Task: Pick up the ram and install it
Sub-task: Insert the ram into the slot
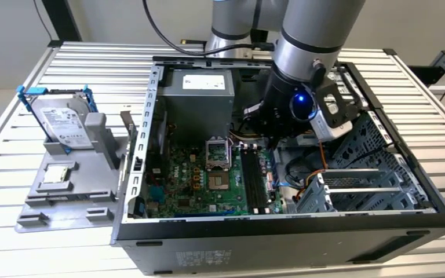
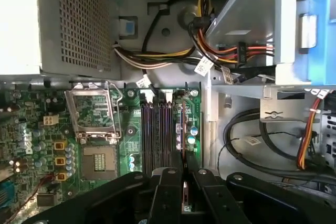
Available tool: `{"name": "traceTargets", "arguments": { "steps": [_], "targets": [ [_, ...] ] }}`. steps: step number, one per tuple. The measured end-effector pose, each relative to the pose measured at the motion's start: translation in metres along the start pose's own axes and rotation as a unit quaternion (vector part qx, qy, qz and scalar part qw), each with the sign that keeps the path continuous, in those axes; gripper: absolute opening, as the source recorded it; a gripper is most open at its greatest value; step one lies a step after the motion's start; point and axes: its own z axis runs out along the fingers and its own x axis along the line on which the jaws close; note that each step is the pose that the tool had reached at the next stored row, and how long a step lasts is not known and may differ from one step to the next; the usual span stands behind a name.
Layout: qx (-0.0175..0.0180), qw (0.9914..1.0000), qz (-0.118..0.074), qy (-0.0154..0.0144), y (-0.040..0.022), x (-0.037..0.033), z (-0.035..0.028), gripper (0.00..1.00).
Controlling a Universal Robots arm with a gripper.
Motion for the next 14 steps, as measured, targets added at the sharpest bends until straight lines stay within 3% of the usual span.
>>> {"name": "traceTargets", "arguments": {
  "steps": [9,14],
  "targets": [
    [0.0,1.0,0.0,0.0,-0.0031,-0.0002,0.0163,0.0],
    [0.0,1.0,0.0,0.0,-0.0164,-0.0006,0.0252,0.0]
  ]
}}
